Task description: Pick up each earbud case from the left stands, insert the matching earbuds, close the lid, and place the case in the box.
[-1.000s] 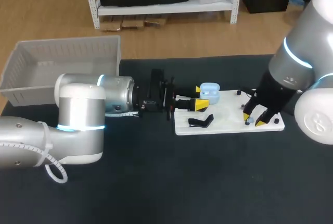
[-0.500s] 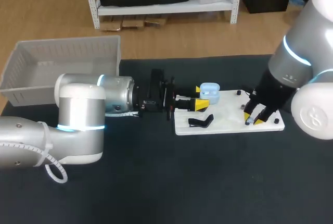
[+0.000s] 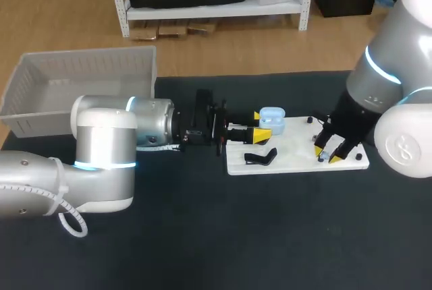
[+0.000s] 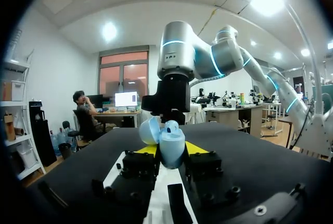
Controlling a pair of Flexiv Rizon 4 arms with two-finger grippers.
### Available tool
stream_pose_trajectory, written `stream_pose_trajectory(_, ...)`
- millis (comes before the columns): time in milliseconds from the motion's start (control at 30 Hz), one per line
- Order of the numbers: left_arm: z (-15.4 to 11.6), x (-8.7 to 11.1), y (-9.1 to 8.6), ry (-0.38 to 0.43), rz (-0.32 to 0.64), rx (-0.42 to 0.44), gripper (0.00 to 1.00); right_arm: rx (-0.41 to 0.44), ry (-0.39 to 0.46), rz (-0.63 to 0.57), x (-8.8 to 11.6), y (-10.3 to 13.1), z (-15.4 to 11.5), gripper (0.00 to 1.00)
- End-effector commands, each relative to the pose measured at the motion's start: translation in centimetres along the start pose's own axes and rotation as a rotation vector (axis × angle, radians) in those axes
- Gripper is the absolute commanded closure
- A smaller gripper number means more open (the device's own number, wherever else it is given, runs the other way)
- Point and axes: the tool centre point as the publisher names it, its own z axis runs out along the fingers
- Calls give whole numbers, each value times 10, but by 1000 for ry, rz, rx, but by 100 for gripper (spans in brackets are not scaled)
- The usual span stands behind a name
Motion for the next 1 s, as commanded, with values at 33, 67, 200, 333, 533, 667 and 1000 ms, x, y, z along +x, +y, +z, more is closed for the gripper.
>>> stream_pose_trajectory(33, 0, 1, -1, -1, 2, -6, 100, -1, -8, 2, 2, -2, -1, 73)
stream_pose_trajectory(67, 0, 1, -1, -1, 2, -6, 100, 0, -9, 1, 2, -2, -1, 73)
stream_pose_trajectory(200, 0, 1, -1, -1, 2, -6, 100, 4, -12, 4, 2, -2, -1, 74)
stream_pose_trajectory(333, 0, 1, -1, -1, 2, -6, 100, 8, -11, 5, 2, -2, -1, 73)
stream_pose_trajectory(533, 0, 1, -1, -1, 2, -6, 100, 13, -10, 8, 3, -2, -1, 77)
stream_pose_trajectory(667, 0, 1, -1, -1, 2, -6, 100, 16, -10, 9, 3, -3, 0, 86)
stream_pose_trajectory(1000, 0, 1, -1, -1, 2, -6, 100, 23, -13, 6, 5, -4, -5, 100)
